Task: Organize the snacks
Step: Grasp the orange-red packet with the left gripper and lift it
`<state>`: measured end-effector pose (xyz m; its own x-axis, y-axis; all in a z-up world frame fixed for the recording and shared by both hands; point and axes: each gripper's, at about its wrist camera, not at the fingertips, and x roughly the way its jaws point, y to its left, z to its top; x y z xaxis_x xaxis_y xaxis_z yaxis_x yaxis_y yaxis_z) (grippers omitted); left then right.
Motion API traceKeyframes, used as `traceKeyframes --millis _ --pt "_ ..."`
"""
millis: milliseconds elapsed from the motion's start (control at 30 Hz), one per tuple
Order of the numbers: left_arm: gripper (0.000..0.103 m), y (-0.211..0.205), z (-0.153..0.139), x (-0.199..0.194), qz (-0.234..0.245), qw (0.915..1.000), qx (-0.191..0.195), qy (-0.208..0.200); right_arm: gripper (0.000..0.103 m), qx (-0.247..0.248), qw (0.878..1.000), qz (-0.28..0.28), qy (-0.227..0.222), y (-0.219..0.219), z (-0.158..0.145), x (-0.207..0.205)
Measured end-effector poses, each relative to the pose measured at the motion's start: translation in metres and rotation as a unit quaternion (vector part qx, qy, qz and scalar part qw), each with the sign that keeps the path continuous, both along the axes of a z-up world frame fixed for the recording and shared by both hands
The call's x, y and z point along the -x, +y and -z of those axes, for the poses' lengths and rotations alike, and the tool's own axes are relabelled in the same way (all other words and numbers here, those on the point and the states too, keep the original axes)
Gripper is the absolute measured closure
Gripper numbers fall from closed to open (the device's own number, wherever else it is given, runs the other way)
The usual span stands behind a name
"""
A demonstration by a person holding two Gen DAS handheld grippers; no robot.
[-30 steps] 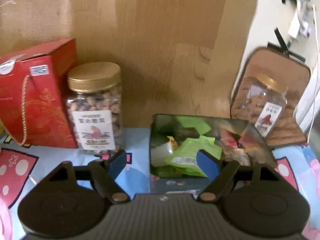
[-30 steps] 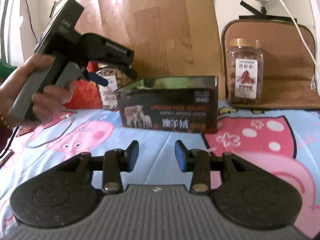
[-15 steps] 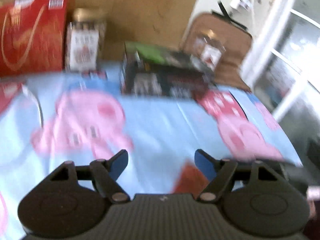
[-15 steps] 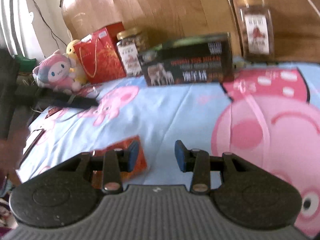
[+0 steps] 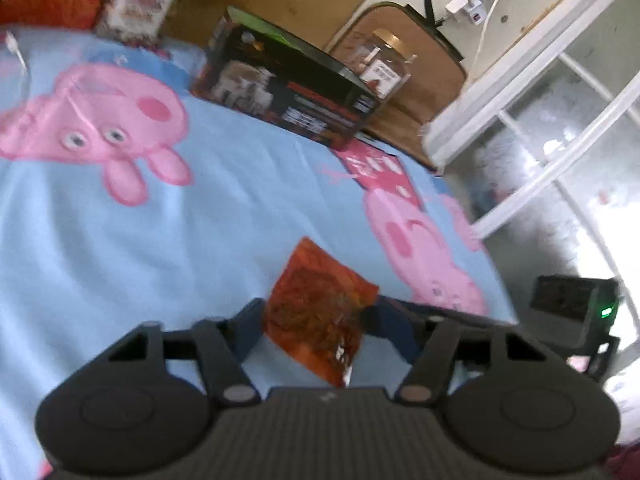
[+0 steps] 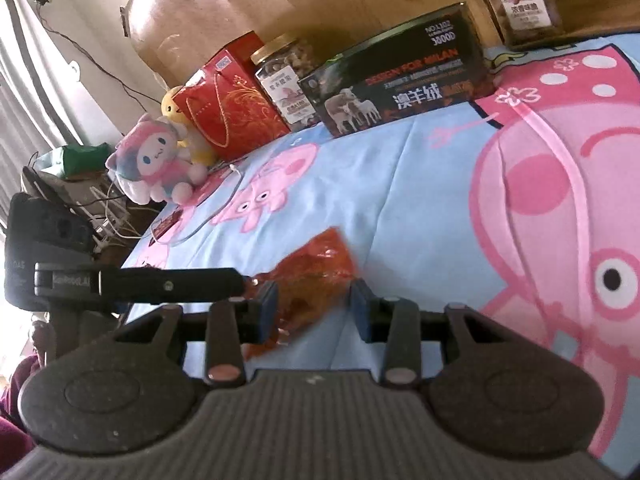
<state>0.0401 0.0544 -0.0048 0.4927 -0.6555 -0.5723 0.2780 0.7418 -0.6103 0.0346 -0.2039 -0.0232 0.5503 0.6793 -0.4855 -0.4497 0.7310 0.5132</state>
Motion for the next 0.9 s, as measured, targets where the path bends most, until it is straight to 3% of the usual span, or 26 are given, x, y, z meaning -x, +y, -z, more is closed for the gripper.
traceKeyframes --millis 100,267,300,433,733,900 --pt "0.050 -0.002 0.005 -0.003 -0.016 0.9999 0.006 -0.003 0.062 -0.010 1.000 0.005 0.003 0.000 0.000 -0.002" --pt "0.073 0.005 0.008 -0.009 -0.042 0.9991 0.007 0.006 0.070 -0.011 1.000 0.011 -0.003 -0.002 0.002 -0.004" --pt "0.073 0.007 0.008 -0.010 -0.044 0.9989 0.009 0.009 0.077 0.001 1.000 0.015 -0.010 0.001 0.001 -0.004" --pt "0.073 0.010 0.001 -0.016 -0.053 0.9986 0.006 0.005 0.083 0.004 0.999 0.008 -0.031 0.004 -0.007 -0.007" --pt "0.073 0.006 -0.036 -0.049 -0.062 0.9972 -0.001 -0.040 0.084 -0.012 0.998 0.022 -0.059 0.004 -0.032 -0.039" --pt "0.072 -0.003 -0.069 -0.088 -0.064 0.9942 -0.014 -0.085 0.084 -0.013 0.994 0.037 -0.103 0.006 -0.058 -0.069"
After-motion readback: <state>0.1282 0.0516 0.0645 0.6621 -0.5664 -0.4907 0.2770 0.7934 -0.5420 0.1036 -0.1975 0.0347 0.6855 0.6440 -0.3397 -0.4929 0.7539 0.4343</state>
